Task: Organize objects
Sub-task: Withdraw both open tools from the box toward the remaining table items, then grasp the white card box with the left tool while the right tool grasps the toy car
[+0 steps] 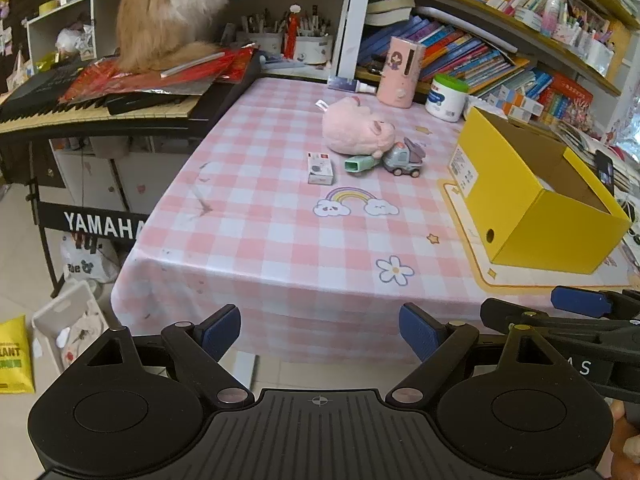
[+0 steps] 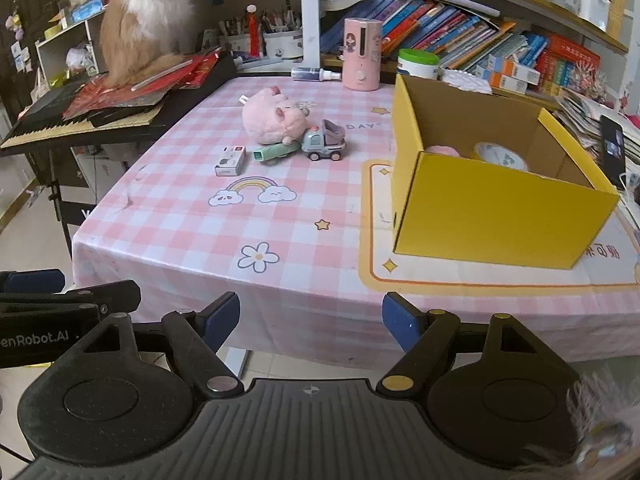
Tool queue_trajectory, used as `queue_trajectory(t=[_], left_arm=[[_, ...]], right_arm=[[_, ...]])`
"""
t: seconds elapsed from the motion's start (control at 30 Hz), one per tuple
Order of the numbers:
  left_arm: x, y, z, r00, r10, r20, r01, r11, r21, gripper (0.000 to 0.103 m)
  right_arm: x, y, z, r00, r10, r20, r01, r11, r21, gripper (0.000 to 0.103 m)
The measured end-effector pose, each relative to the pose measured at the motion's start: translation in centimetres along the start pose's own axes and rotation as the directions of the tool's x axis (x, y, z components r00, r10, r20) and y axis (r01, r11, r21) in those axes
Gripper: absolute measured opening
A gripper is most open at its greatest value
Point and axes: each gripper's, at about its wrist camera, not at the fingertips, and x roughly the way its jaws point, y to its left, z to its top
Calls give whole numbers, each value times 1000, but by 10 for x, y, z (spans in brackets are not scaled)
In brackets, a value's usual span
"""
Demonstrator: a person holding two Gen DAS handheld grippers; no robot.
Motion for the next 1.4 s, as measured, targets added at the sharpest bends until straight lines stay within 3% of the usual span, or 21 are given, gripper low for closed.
queue_trajectory(t=[0.3,0.8,1.13,1.4], left_arm=[[22,9,22,999,37,-6,-37,999,-5,88],[78,11,79,997,65,28,-64,997,-36,88],[125,1,113,996,93,0,-93,996,9,86],[170,-4,134,994,105,-40,-102,993,51,72]], right_arm=[[27,4,24,1000,24,5,-24,1000,-13,77],[89,-2,102,993,1,115,-2,1000,11,74],[148,-17,148,998,12,58,-14,999,42,74],[197,-20,168,999,-6,-47,7,999,33,73]])
